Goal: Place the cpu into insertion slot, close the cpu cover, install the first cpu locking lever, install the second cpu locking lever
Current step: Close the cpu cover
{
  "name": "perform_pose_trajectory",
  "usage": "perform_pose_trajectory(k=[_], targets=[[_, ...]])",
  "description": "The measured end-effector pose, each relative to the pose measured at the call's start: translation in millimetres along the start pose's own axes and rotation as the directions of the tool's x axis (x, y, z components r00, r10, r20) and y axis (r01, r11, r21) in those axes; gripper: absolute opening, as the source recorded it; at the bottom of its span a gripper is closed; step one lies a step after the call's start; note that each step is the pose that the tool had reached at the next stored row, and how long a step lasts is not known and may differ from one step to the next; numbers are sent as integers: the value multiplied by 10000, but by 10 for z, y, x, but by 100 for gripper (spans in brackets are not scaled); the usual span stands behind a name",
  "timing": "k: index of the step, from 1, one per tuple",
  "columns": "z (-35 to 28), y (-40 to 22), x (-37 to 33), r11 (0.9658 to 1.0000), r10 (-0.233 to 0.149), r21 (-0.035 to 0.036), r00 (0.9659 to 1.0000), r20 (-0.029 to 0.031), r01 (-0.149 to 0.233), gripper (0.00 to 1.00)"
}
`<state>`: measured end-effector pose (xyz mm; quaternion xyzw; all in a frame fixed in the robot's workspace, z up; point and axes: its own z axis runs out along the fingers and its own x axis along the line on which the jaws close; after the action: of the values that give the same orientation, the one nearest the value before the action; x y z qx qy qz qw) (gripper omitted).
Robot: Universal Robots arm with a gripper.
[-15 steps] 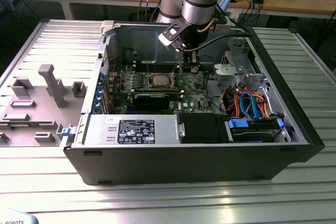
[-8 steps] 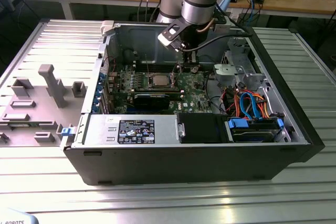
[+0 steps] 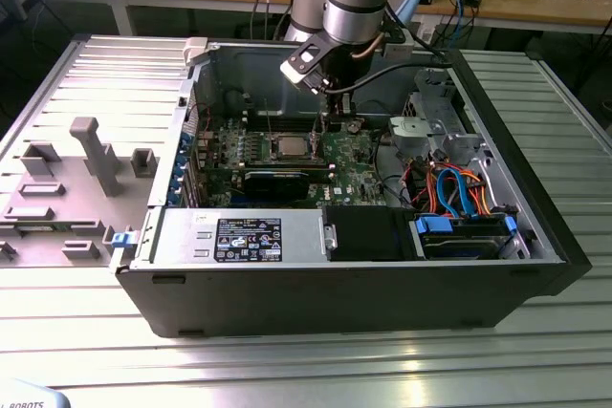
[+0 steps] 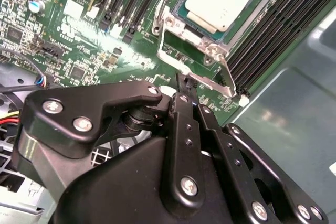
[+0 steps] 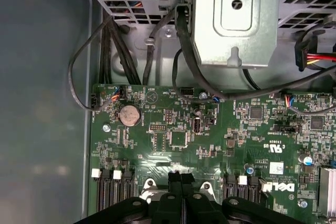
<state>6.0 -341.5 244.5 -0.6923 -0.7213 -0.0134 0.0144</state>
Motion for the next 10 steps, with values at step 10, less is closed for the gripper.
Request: perform_pose_trajectory(k=[10], targets=[[0, -58, 2, 10000, -1, 0, 10000, 1, 1, 11]])
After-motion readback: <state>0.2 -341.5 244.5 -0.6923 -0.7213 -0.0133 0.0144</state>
